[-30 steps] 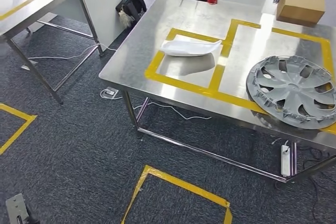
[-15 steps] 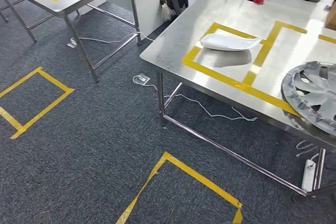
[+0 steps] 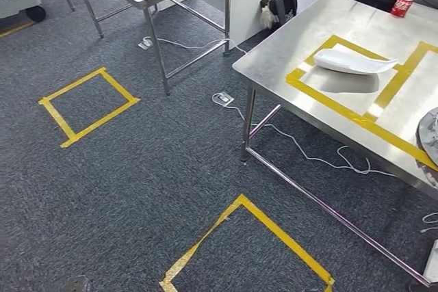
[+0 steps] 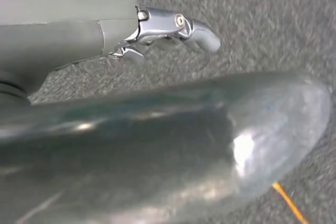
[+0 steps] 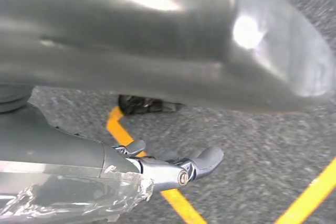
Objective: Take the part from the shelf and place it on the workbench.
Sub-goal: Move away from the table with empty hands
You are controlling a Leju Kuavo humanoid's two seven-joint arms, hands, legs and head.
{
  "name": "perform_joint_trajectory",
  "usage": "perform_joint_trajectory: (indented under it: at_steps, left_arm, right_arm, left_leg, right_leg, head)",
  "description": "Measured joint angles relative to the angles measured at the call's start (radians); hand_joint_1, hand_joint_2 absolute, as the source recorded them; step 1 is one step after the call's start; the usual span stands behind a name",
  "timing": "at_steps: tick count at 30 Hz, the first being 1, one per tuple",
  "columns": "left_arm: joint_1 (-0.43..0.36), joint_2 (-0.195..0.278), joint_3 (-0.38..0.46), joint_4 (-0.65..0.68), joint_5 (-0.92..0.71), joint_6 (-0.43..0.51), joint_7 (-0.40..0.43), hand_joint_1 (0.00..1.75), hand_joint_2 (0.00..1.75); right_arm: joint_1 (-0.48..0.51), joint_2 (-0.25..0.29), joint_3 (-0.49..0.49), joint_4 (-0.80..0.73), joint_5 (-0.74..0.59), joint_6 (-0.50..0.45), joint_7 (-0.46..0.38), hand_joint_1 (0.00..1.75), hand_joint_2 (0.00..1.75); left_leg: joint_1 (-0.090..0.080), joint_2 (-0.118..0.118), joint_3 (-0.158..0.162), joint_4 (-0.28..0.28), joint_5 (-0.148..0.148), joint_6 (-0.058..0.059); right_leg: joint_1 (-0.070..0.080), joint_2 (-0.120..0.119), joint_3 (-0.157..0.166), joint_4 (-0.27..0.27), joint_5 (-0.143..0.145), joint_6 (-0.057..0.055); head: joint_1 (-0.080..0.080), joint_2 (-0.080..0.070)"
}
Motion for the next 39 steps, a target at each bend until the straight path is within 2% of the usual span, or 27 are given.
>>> perform_joint_trajectory:
  at_steps: [2, 3, 4, 5, 7, 9, 10, 11, 12, 14, 15, 16, 18, 19, 20, 22, 24, 25, 26, 27, 29, 31, 33, 34, 35, 37, 39]
  left_arm:
    - [0.001, -0.002, 0.001, 0.000, 0.013, -0.008, -0.013, 0.00, 0.00]
    - [0.003, -0.004, 0.004, 0.000, 0.024, -0.016, -0.025, 0.00, 0.00]
    - [0.005, -0.006, 0.007, 0.000, 0.038, -0.031, -0.039, 0.00, 0.00]
    - [0.005, -0.008, 0.012, 0.000, 0.052, -0.050, -0.055, 0.00, 0.00]
    - [-0.001, -0.014, 0.027, 0.000, 0.083, -0.098, -0.081, 0.00, 0.00]
    - [-0.004, -0.017, 0.050, 0.000, 0.115, -0.141, -0.092, 0.00, 0.00]
    - [-0.004, -0.018, 0.062, 0.000, 0.128, -0.155, -0.090, 0.00, 0.00]
    - [-0.003, -0.018, 0.075, 0.000, 0.139, -0.164, -0.084, 0.00, 0.00]
    - [-0.002, -0.018, 0.086, 0.000, 0.145, -0.171, -0.075, 0.00, 0.00]
    - [-0.003, -0.019, 0.105, 0.000, 0.148, -0.176, -0.056, 0.00, 0.00]
    - [-0.005, -0.020, 0.111, 0.000, 0.147, -0.178, -0.047, 0.00, 0.00]
    - [-0.005, -0.021, 0.117, 0.000, 0.144, -0.179, -0.037, 0.00, 0.00]
    - [-0.003, -0.023, 0.127, 0.000, 0.133, -0.179, -0.019, 0.00, 0.00]
    - [0.000, -0.025, 0.130, 0.000, 0.124, -0.179, -0.012, 0.00, 0.00]
    - [0.002, -0.026, 0.132, 0.000, 0.115, -0.177, -0.009, 0.00, 0.00]
    - [0.001, -0.030, 0.134, 0.000, 0.096, -0.173, -0.008, 0.00, 0.00]
    - [-0.001, -0.033, 0.134, 0.000, 0.073, -0.162, -0.007, 0.00, 0.00]
    - [0.000, -0.034, 0.134, 0.000, 0.061, -0.155, -0.004, 0.00, 0.00]
    - [0.001, -0.035, 0.134, 0.000, 0.050, -0.148, 0.002, 0.00, 0.00]
    - [0.002, -0.035, 0.134, 0.000, 0.043, -0.142, 0.012, 0.00, 0.00]
    - [0.002, -0.035, 0.134, 0.000, 0.038, -0.132, 0.038, 0.00, 0.00]
    - [0.001, -0.034, 0.135, 0.000, 0.049, -0.126, 0.056, 0.00, 0.00]
    - [0.005, -0.034, 0.147, 0.000, 0.085, -0.130, 0.052, 0.00, 0.00]
    - [0.007, -0.034, 0.159, 0.000, 0.109, -0.136, 0.041, 0.00, 0.00]
    - [0.007, -0.034, 0.173, 0.000, 0.130, -0.143, 0.024, 0.00, 0.00]
    - [0.000, -0.033, 0.201, 0.000, 0.155, -0.153, -0.012, 0.00, 0.00]
    - [-0.008, -0.031, 0.217, -0.001, 0.146, -0.158, -0.034, 0.00, 0.00]
  right_arm:
    - [-0.002, 0.001, -0.016, 0.000, -0.031, 0.023, -0.023, 0.00, 0.00]
    - [-0.003, 0.002, -0.026, -0.001, -0.054, 0.039, -0.042, 0.00, 0.00]
    - [-0.005, 0.003, -0.039, -0.003, -0.078, 0.058, -0.065, 0.00, 0.00]
    - [-0.006, 0.004, -0.051, -0.005, -0.101, 0.077, -0.088, 0.00, 0.00]
    - [-0.007, 0.006, -0.074, -0.012, -0.135, 0.112, -0.124, 0.00, 0.00]
    - [-0.007, 0.006, -0.092, -0.021, -0.155, 0.135, -0.145, 0.00, 0.00]
    - [-0.008, 0.006, -0.098, -0.025, -0.162, 0.143, -0.152, 0.00, 0.00]
    - [-0.010, 0.006, -0.104, -0.029, -0.168, 0.150, -0.156, 0.00, 0.00]
    - [-0.012, 0.006, -0.108, -0.032, -0.172, 0.154, -0.159, 0.00, 0.00]
    - [-0.015, 0.006, -0.112, -0.037, -0.175, 0.159, -0.161, 0.00, 0.00]
    - [-0.016, 0.007, -0.114, -0.039, -0.176, 0.159, -0.161, 0.00, 0.00]
    - [-0.017, 0.007, -0.116, -0.041, -0.176, 0.159, -0.161, 0.00, 0.00]
    - [-0.018, 0.007, -0.122, -0.043, -0.176, 0.158, -0.161, 0.00, 0.00]
    - [-0.019, 0.008, -0.124, -0.044, -0.176, 0.157, -0.160, 0.00, 0.00]
    - [-0.019, 0.008, -0.126, -0.044, -0.176, 0.155, -0.159, 0.00, 0.00]
    - [-0.016, 0.009, -0.131, -0.045, -0.176, 0.150, -0.156, 0.00, 0.00]
    - [-0.012, 0.009, -0.135, -0.045, -0.175, 0.141, -0.147, 0.00, 0.00]
    - [-0.011, 0.009, -0.135, -0.045, -0.174, 0.136, -0.140, 0.00, 0.00]
    - [-0.011, 0.009, -0.135, -0.045, -0.171, 0.131, -0.132, 0.00, 0.00]
    - [-0.011, 0.009, -0.135, -0.045, -0.167, 0.125, -0.123, 0.00, 0.00]
    - [-0.011, 0.009, -0.135, -0.045, -0.161, 0.115, -0.108, 0.00, 0.00]
    - [-0.012, 0.009, -0.135, -0.045, -0.158, 0.108, -0.099, 0.00, 0.00]
    - [-0.013, 0.009, -0.135, -0.044, -0.156, 0.104, -0.096, 0.00, 0.00]
    - [-0.014, 0.010, -0.136, -0.044, -0.156, 0.102, -0.096, 0.00, 0.00]
    - [-0.014, 0.010, -0.136, -0.044, -0.157, 0.103, -0.099, 0.00, 0.00]
    - [-0.013, 0.011, -0.136, -0.044, -0.163, 0.112, -0.109, 0.00, 0.00]
    - [-0.012, 0.010, -0.139, -0.044, -0.179, 0.141, -0.121, 0.00, 0.00]
  left_leg:
    - [0.003, -0.018, -0.008, -0.001, 0.011, -0.013]
    - [0.005, -0.019, -0.013, 0.001, 0.012, -0.018]
    - [0.005, -0.005, -0.023, 0.013, 0.003, -0.022]
    - [0.004, 0.016, -0.039, 0.043, -0.020, -0.026]
    - [0.002, 0.064, -0.091, 0.160, -0.094, -0.030]
    - [0.003, 0.078, -0.135, 0.274, -0.144, -0.033]
    - [0.003, 0.080, -0.135, 0.290, -0.144, -0.032]
    - [0.003, 0.083, -0.115, 0.267, -0.127, -0.031]
    - [0.002, 0.092, -0.078, 0.210, -0.098, -0.029]
    - [-0.004, 0.142, 0.004, 0.071, -0.049, -0.021]
    - [-0.007, 0.161, 0.028, 0.025, -0.037, -0.014]
    - [-0.011, 0.171, 0.036, 0.004, -0.033, -0.007]
    - [-0.014, 0.151, 0.031, -0.002, -0.029, 0.007]
    - [-0.013, 0.141, 0.028, -0.004, -0.025, 0.013]
    - [-0.010, 0.131, 0.026, -0.006, -0.021, 0.021]
    - [-0.007, 0.107, 0.020, -0.008, -0.013, 0.032]
    - [-0.007, 0.079, 0.012, -0.008, -0.007, 0.037]
    - [-0.007, 0.064, 0.009, -0.007, -0.005, 0.036]
    - [-0.007, 0.049, 0.007, -0.007, -0.002, 0.034]
    - [-0.006, 0.034, 0.007, -0.007, 0.000, 0.031]
    - [-0.005, 0.006, 0.003, -0.003, 0.004, 0.023]
    - [-0.006, -0.016, -0.005, -0.001, 0.010, 0.011]
    - [-0.002, -0.036, -0.013, -0.004, 0.019, -0.004]
    - [-0.001, -0.029, -0.018, -0.001, 0.018, -0.010]
    - [-0.001, -0.008, -0.028, 0.015, 0.006, -0.014]
    - [-0.003, 0.052, -0.072, 0.111, -0.055, -0.019]
    - [-0.004, 0.077, -0.133, 0.250, -0.122, -0.024]
  right_leg:
    - [0.003, -0.010, 0.001, -0.007, 0.004, -0.008]
    - [0.004, -0.021, 0.000, -0.007, 0.008, -0.015]
    - [0.003, -0.033, -0.001, -0.008, 0.014, -0.023]
    - [0.003, -0.045, -0.003, -0.010, 0.020, -0.030]
    - [0.005, -0.073, -0.011, -0.011, 0.028, -0.039]
    - [0.010, -0.103, -0.019, -0.011, 0.031, -0.040]
    - [0.011, -0.117, -0.021, -0.010, 0.033, -0.039]
    - [0.011, -0.129, -0.023, -0.010, 0.034, -0.039]
    - [0.012, -0.141, -0.023, -0.010, 0.034, -0.038]
    - [0.015, -0.162, -0.022, -0.008, 0.033, -0.032]
    - [0.018, -0.171, -0.022, -0.007, 0.033, -0.027]
    - [0.020, -0.181, -0.021, -0.006, 0.033, -0.021]
    - [0.020, -0.198, -0.019, -0.009, 0.034, -0.011]
    - [0.018, -0.188, -0.022, -0.005, 0.028, -0.004]
    - [0.016, -0.164, -0.031, 0.015, 0.012, 0.001]
    - [0.013, -0.099, -0.077, 0.122, -0.053, 0.009]
    - [0.012, -0.073, -0.137, 0.259, -0.113, 0.011]
    - [0.012, -0.071, -0.150, 0.289, -0.118, 0.011]
    - [0.011, -0.070, -0.143, 0.278, -0.102, 0.011]
    - [0.009, -0.065, -0.116, 0.225, -0.070, 0.010]
    - [0.000, -0.022, -0.040, 0.075, -0.011, 0.012]
    - [-0.004, 0.012, -0.003, -0.003, 0.006, 0.009]
    - [0.000, -0.003, -0.001, -0.006, 0.007, -0.005]
    - [0.001, -0.015, 0.000, -0.007, 0.011, -0.013]
    - [0.001, -0.028, 0.001, -0.009, 0.016, -0.021]
    - [0.003, -0.057, -0.002, -0.012, 0.022, -0.031]
    - [0.007, -0.089, -0.006, -0.012, 0.023, -0.033]
  head:
    - [-0.001, 0.000]
    - [-0.001, 0.000]
    - [-0.003, 0.000]
    - [-0.005, 0.000]
    - [-0.009, 0.000]
    - [-0.010, 0.000]
    - [-0.010, 0.000]
    - [-0.010, 0.000]
    - [-0.010, 0.000]
    - [-0.011, 0.000]
    - [-0.010, 0.000]
    - [-0.010, 0.000]
    - [-0.009, 0.000]
    - [-0.009, 0.000]
    - [-0.008, 0.000]
    - [-0.006, 0.000]
    - [-0.006, 0.000]
    - [-0.006, 0.000]
    - [-0.006, 0.000]
    - [-0.006, 0.000]
    - [-0.006, 0.000]
    - [-0.007, 0.000]
    - [-0.008, 0.000]
    - [-0.008, 0.000]
    - [-0.011, 0.000]
    - [-0.014, 0.000]
    - [-0.015, 0.000]
